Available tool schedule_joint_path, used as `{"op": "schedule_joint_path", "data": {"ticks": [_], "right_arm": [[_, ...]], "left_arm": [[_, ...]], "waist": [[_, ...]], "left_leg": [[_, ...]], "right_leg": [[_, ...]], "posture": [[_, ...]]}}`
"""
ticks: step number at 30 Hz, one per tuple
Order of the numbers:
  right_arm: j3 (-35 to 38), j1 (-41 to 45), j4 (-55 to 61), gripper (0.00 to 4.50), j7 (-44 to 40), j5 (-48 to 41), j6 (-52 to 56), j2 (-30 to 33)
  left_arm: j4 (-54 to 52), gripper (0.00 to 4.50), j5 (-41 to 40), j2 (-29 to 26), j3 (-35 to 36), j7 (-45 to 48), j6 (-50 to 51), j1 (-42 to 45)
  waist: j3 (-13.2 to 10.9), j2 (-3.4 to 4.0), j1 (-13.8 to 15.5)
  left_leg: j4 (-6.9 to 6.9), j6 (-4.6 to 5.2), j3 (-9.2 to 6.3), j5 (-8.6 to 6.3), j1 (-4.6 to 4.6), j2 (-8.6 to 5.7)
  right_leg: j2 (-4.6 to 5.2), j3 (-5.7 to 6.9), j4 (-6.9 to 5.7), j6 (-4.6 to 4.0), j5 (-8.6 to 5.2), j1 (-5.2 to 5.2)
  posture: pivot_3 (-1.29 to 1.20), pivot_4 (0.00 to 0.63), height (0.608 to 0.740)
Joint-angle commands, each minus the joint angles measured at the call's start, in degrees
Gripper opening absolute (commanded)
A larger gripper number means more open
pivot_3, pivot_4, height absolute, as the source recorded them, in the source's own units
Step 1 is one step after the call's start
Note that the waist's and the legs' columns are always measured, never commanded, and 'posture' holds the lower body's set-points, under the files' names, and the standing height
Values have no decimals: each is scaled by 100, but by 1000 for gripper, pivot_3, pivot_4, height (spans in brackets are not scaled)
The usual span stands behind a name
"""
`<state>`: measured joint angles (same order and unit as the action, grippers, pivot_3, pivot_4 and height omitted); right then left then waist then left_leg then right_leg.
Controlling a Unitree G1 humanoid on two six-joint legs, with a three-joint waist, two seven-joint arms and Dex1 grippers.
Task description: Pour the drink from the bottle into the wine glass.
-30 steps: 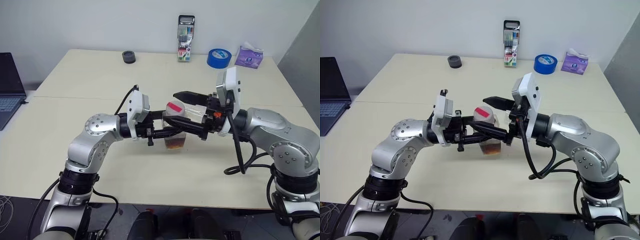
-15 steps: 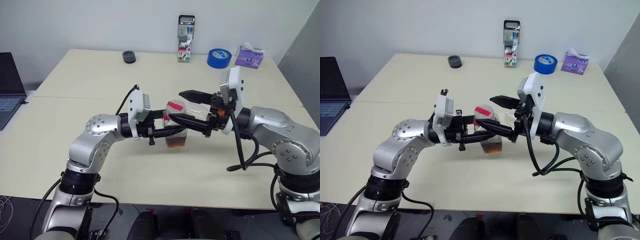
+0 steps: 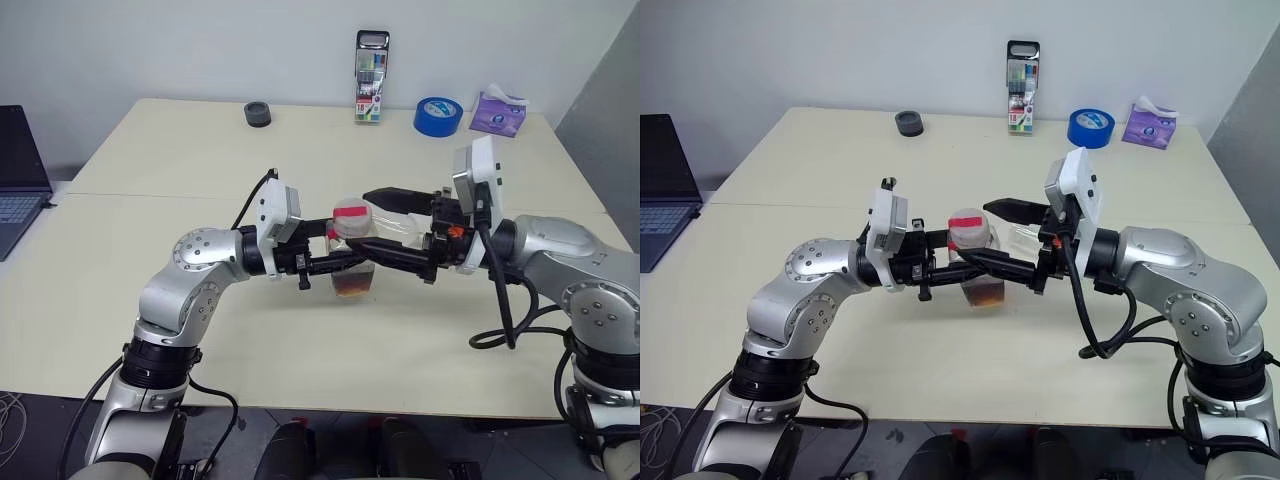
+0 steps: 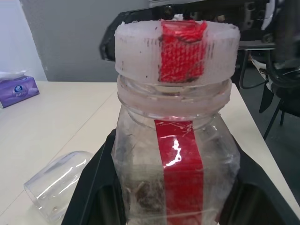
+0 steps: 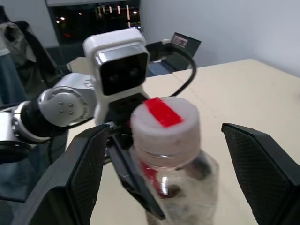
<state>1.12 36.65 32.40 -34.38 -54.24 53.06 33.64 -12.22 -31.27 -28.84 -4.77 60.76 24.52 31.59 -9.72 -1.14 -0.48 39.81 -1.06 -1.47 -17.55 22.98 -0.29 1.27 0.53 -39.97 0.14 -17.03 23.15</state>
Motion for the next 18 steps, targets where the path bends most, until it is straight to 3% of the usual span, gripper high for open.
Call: {"op": "schedule_joint_path", "data": {"ticks": [1,11,14,18], "right_arm": [[90,126,162,4067,160,-193,-18,-109],[-222,309,-31,4067,319,222,-305,-532],[-251,296,-44,3448,293,318,-376,-565],[-265,284,-53,2033,291,427,-438,-602]], "left_arm": [[-123,1877,-33,44,50,7,-129,136],[-168,1877,-24,24,50,-13,-110,115],[-174,1877,-24,19,53,-19,-103,113],[-176,1877,-28,9,64,-13,-102,102]], "waist": [[0,0,0],[0,0,-1],[0,0,-1],[0,0,-1]], "left_leg": [[0,0,0,0,0,0],[0,0,-1,0,0,0],[0,0,0,0,0,0],[0,0,0,0,0,0]], "right_leg": [[0,0,0,0,0,0],[0,1,0,0,0,0],[0,0,0,0,0,0],[0,0,0,0,0,0]], "posture": [[0,150,740],[0,150,740],[0,150,740],[0,150,740]]}}
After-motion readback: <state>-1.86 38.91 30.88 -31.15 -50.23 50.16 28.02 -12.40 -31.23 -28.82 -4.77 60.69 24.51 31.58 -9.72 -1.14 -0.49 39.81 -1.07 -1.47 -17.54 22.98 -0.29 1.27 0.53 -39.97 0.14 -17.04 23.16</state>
